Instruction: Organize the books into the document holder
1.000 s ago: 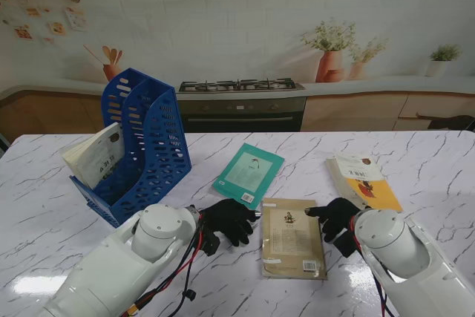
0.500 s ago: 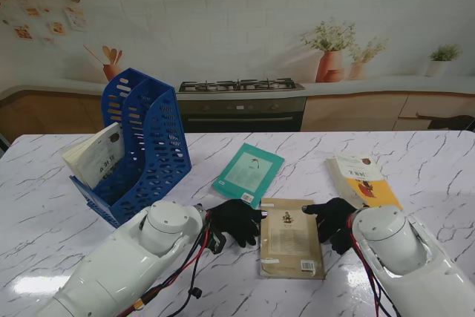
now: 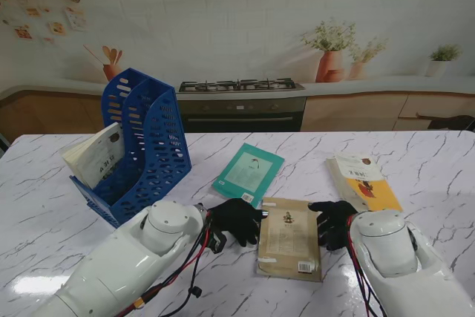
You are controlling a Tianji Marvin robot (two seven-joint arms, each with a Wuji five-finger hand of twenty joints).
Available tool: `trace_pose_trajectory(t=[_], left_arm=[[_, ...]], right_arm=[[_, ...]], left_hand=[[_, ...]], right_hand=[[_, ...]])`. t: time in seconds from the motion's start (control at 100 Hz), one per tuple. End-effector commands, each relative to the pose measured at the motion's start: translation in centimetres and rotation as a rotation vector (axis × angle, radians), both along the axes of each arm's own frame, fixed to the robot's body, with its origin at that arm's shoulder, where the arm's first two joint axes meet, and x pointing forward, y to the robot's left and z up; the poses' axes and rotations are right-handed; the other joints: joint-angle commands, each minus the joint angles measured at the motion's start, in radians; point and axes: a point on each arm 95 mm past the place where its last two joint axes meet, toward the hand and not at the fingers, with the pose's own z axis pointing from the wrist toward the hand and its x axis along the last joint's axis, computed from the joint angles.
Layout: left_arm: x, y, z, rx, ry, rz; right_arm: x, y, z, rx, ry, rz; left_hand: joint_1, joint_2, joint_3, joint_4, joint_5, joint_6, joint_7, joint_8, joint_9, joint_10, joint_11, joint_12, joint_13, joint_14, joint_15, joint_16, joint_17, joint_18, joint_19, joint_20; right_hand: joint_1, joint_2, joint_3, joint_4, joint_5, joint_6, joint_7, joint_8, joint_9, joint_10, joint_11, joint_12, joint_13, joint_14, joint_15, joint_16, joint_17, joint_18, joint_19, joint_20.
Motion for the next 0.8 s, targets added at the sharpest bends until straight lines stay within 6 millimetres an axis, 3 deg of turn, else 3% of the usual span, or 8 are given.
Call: trace_pose_trajectory(t=[0.0,0.15,0.21,0.24,0.36,0.39,0.44,0.79], left_arm=[[-2.12,-1.18,-2.34,-0.010,0.058,-0.036],[-2.17,-1.26,-2.38,-0.016,0.058,-0.036],[-2.16,-1.27,-2.40,-0.019,0.057,-0.037],[-2.16,-1.27,-2.42,-0.020,0.057,-0.038],[-2.18,-1.27,-2.45,-0.023,0.056,-0.038],[-2.18,-1.27,-2.47,-0.024,0.055,-0.038],[-2.19,-1.27,-2.50,-0.024,0.053,-0.037],[-2.21,-1.20,-2.65,-0.035,0.040,-0.023]], right_arm=[[-1.93,2.69,-2.73,0.110,0.117,0.002],[-1.81,2.98,-2.32,0.167,0.131,-0.062],[-1.78,2.98,-2.34,0.164,0.125,-0.062],[-1.74,2.97,-2.35,0.164,0.124,-0.064],[-1.61,3.05,-2.30,0.165,0.120,-0.075],[-1.58,3.07,-2.30,0.163,0.118,-0.076],[-1.53,3.08,-2.31,0.163,0.118,-0.079],[-1.52,3.22,-1.98,0.170,0.135,-0.123]], left_hand=[[0.015,0.008,0.014,0.024,0.038,-0.025,0.011,0.009,-0.027,-0.031,-0.057,-0.036,-0.019,0.089,-0.040,-0.014,-0.027,0.022,0.050,-0.018],[0.014,0.006,0.021,0.024,0.036,-0.029,0.015,0.007,-0.030,-0.022,-0.062,-0.039,0.054,-0.007,0.048,0.012,-0.018,0.020,0.058,-0.022],[0.017,0.006,0.021,0.024,0.036,-0.030,0.019,0.008,-0.024,-0.040,-0.056,-0.036,-0.157,0.214,-0.008,0.004,-0.029,0.031,0.053,-0.023],[0.016,0.006,0.022,0.024,0.034,-0.031,0.021,0.008,-0.032,-0.022,-0.065,-0.040,0.101,-0.065,0.046,-0.001,-0.016,0.015,0.062,-0.021],[0.015,0.005,0.023,0.024,0.027,-0.035,0.026,0.006,-0.034,-0.027,-0.066,-0.041,0.130,-0.087,0.015,-0.010,-0.013,0.015,0.059,-0.026],[0.016,0.004,0.024,0.024,0.024,-0.036,0.029,0.006,-0.032,-0.041,-0.061,-0.038,-0.021,0.132,-0.074,-0.001,-0.026,0.035,0.053,-0.027],[0.015,0.005,0.025,0.024,0.012,-0.047,0.027,0.004,-0.045,-0.042,-0.067,-0.041,0.073,-0.014,0.006,0.024,-0.025,0.022,0.067,-0.018],[0.016,0.009,0.019,0.026,-0.050,-0.094,0.053,0.006,-0.086,-0.092,-0.068,-0.040,0.043,-0.009,0.025,0.027,-0.054,0.043,0.088,0.026]], right_hand=[[0.023,-0.040,0.022,-0.027,-0.027,-0.005,-0.055,-0.017,-0.087,0.002,-0.124,-0.069,-0.079,-0.146,-0.190,-0.100,-0.014,-0.057,0.004,0.027],[0.042,-0.037,0.027,-0.026,-0.044,-0.029,-0.045,0.021,-0.109,-0.026,-0.073,-0.049,-0.089,-0.170,-0.160,-0.083,-0.040,-0.044,0.008,0.054],[0.045,-0.035,0.024,-0.025,-0.055,-0.059,-0.039,0.040,-0.119,-0.057,-0.054,-0.042,-0.090,-0.193,-0.147,-0.076,-0.041,-0.042,0.009,0.061],[0.048,-0.033,0.025,-0.024,-0.063,-0.070,-0.038,0.047,-0.127,-0.067,-0.048,-0.039,-0.092,-0.201,-0.142,-0.073,-0.043,-0.040,0.009,0.064],[0.065,-0.027,0.022,-0.020,-0.080,-0.108,-0.024,0.089,-0.147,-0.104,-0.002,-0.021,-0.097,-0.226,-0.115,-0.057,-0.053,-0.031,0.010,0.075],[0.069,-0.026,0.024,-0.019,-0.085,-0.113,-0.019,0.102,-0.153,-0.108,0.014,-0.014,-0.097,-0.229,-0.109,-0.053,-0.056,-0.025,0.008,0.076],[0.075,-0.022,0.022,-0.018,-0.093,-0.123,-0.016,0.122,-0.164,-0.114,0.036,-0.003,-0.096,-0.237,-0.099,-0.047,-0.061,-0.012,0.006,0.081],[0.062,-0.006,-0.009,-0.011,-0.124,-0.128,-0.007,0.190,-0.230,-0.106,0.168,0.142,-0.097,-0.253,0.015,0.023,-0.068,0.011,0.027,0.113]])
